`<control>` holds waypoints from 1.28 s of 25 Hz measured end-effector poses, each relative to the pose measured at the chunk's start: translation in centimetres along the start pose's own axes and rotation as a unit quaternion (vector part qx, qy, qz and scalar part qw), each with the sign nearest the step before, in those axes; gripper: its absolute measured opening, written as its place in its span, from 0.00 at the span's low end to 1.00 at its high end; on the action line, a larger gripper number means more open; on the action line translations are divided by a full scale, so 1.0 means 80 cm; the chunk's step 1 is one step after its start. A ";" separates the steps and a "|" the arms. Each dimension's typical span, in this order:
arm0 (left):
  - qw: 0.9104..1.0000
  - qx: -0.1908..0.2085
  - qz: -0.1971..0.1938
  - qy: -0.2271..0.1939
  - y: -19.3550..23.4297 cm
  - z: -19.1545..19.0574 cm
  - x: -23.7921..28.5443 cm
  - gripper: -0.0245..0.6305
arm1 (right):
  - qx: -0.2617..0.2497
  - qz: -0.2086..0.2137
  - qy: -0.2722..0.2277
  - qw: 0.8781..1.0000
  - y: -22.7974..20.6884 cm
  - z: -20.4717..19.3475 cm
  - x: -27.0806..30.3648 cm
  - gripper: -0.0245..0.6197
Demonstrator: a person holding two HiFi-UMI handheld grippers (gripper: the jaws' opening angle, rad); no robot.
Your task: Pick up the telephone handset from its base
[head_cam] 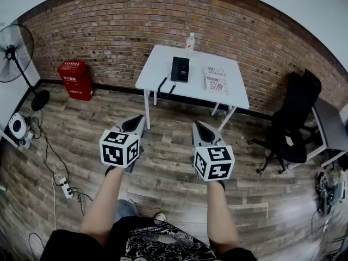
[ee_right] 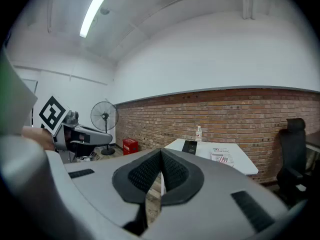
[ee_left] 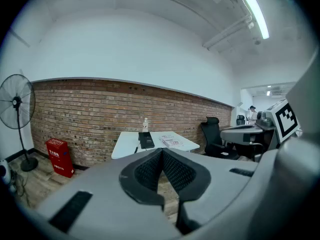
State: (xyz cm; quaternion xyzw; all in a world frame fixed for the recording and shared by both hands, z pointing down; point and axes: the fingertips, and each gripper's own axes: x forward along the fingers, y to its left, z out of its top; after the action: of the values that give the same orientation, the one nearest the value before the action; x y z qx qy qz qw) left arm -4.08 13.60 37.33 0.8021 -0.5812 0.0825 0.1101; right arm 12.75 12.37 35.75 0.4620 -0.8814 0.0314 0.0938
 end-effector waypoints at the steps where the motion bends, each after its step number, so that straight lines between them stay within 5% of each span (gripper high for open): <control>1: 1.000 0.001 0.000 0.000 -0.001 0.000 0.002 0.05 | 0.002 -0.001 -0.002 1.000 -0.002 0.000 0.000 0.04; 17: 1.000 0.007 -0.016 0.001 0.012 0.016 0.058 0.05 | 0.008 -0.010 -0.005 1.000 -0.030 0.001 0.035 0.04; 32: 0.999 -0.005 -0.051 0.018 0.144 0.047 0.211 0.05 | 0.014 -0.041 0.019 0.999 -0.067 0.023 0.217 0.04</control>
State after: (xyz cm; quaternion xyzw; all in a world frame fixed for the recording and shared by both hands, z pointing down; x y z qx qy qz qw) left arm -9.75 -6.27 39.04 0.8285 -0.5378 0.0885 0.1286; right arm 7.28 -4.99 37.12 0.4986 -0.8590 0.0489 0.1055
